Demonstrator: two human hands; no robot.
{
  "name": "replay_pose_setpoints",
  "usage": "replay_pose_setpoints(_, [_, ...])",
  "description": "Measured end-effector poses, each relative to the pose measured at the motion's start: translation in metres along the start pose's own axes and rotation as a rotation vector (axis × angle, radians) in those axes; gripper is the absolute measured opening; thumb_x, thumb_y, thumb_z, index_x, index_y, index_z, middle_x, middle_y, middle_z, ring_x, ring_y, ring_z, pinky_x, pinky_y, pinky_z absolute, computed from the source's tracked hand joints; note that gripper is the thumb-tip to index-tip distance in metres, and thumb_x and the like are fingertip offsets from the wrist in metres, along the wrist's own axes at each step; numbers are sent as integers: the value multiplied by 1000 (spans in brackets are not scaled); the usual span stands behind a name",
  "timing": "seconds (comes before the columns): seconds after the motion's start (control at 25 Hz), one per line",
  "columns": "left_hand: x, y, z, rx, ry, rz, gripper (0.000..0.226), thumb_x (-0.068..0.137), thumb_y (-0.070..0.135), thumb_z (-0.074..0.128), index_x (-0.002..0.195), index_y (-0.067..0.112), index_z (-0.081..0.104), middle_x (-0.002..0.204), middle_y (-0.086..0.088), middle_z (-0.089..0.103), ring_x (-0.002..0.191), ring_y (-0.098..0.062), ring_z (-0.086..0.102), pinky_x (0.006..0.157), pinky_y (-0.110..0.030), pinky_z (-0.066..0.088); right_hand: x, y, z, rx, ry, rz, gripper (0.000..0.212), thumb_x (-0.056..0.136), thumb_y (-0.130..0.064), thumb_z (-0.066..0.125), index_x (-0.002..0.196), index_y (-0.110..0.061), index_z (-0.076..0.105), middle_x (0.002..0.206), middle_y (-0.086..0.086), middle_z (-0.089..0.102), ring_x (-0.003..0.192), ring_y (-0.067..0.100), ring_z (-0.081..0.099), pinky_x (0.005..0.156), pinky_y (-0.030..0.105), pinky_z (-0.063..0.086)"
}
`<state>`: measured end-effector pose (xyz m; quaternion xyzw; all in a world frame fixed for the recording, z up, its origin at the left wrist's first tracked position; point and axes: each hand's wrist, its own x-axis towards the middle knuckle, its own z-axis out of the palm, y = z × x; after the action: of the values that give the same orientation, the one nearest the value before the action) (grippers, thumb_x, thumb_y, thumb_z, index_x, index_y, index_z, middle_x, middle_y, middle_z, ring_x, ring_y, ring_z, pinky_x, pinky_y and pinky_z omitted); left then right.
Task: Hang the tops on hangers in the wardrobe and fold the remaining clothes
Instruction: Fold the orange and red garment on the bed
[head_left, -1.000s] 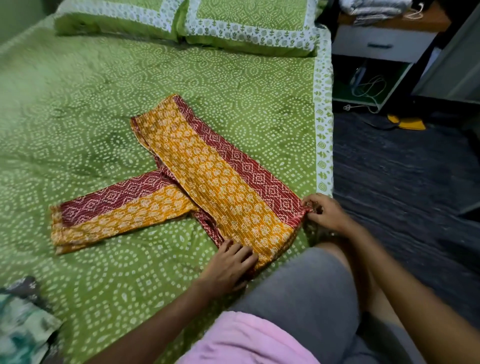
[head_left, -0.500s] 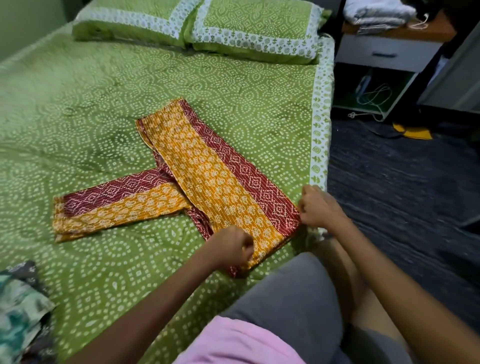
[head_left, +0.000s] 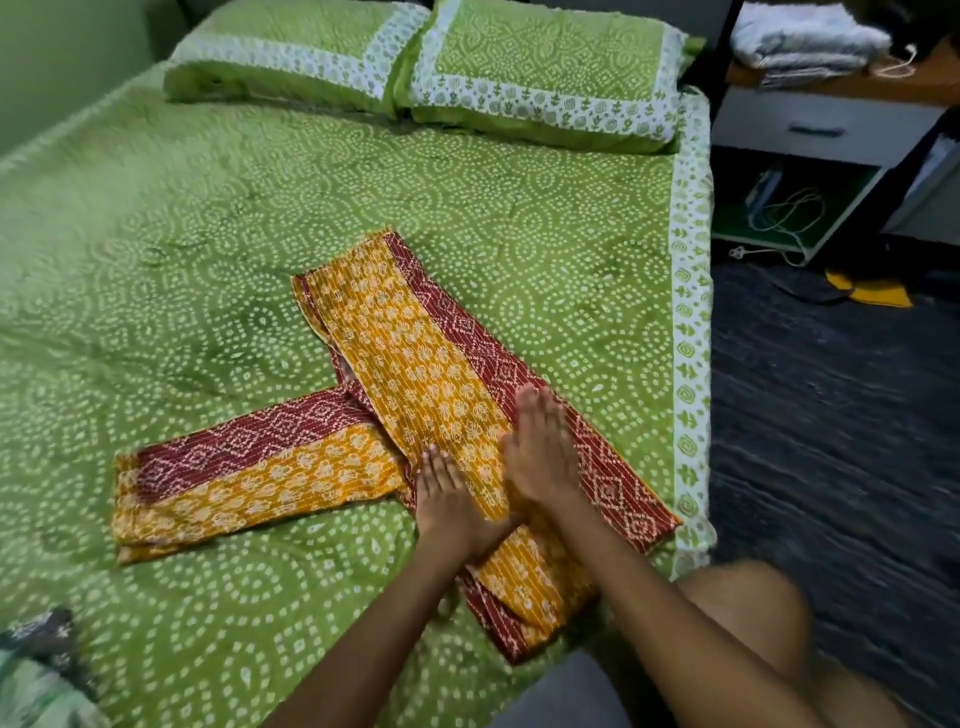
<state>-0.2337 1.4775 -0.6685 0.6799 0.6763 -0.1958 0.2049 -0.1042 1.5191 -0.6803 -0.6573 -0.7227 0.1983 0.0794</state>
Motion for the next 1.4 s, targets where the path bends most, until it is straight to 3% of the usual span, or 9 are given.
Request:
replay_pose_setpoints(0.08, [18, -1, -20, 32, -17, -17, 119, 75, 85, 16, 136, -9, -23, 140, -25, -34, 136, -41, -27, 111, -45, -15, 18, -11, 9, -43, -160, -321, 53, 102, -38, 18, 149, -23, -2, 153, -8, -11, 139, 7, -15, 119, 40, -4])
replay_pose_setpoints(0.28, [89, -41, -65, -104, 83, -151, 89, 94, 61, 11, 140, -9, -19, 147, -27, -26, 138, -38, -23, 112, -44, -15, 82, -9, 16, -120, -93, -59, 55, 102, -39, 13, 149, -17, -5, 157, -1, -9, 144, 14, -11, 115, 35, -12])
replay_pose_setpoints(0.44, [126, -69, -57, -175, 335, -181, 83, 95, 55, 9, 143, -9, -12, 150, -29, -17, 140, -38, -19, 115, -42, -12, 106, -30, 24, -165, -229, -483, 60, 96, -50, 3, 149, -22, -4, 157, -5, -5, 142, 8, -11, 116, 32, -10])
replay_pose_setpoints(0.6, [129, -74, -32, -221, 546, -105, 89, 88, 61, 6, 143, -9, 1, 152, -27, -2, 141, -31, -12, 115, -35, -15, 167, -21, 20, -233, -179, -496, 72, 82, -56, -15, 147, -28, -9, 155, -11, -13, 142, 7, -16, 115, 32, -13])
replay_pose_setpoints(0.76, [139, -74, -22, -162, 621, -135, 86, 91, 59, 23, 138, -14, 25, 148, -31, 20, 140, -35, 15, 115, -39, 0, 227, -42, 23, -220, -135, -448, 69, 90, -55, -5, 149, -20, -7, 157, -4, -10, 143, 7, -12, 118, 34, -8])
replay_pose_setpoints(0.88, [145, -74, -19, -150, 654, -157, 87, 91, 59, 24, 139, -13, 24, 150, -30, 17, 142, -35, 11, 115, -44, 5, 260, -49, 20, -226, -135, -436, 58, 101, -43, 12, 150, -17, -4, 158, -2, -6, 145, 11, -6, 118, 34, -9])
replay_pose_setpoints(1.08, [141, -73, -28, -122, 699, -105, 80, 93, 54, 24, 146, -5, 12, 155, -21, 4, 145, -30, 2, 117, -44, -4, 285, -84, 15, -215, -117, -266, 62, 101, -42, 13, 148, -6, -6, 157, 10, -10, 145, 21, -8, 115, 36, -8])
replay_pose_setpoints(1.28, [146, -72, -22, -106, 683, -65, 73, 94, 51, 24, 145, -1, 19, 154, -17, 16, 144, -28, 12, 116, -45, 0, 278, -84, 25, -233, -110, -589, 59, 102, -41, 21, 150, -14, -1, 158, 3, -5, 145, 17, -6, 110, 26, -17])
replay_pose_setpoints(1.4, [148, -72, -19, -129, 677, -81, 74, 94, 53, 23, 146, 0, 18, 155, -17, 14, 144, -28, 11, 115, -47, 2, 320, -93, 22, -276, -105, -575, 57, 100, -47, 17, 150, -23, 1, 158, 1, -1, 145, 18, -3, 117, 40, -6])
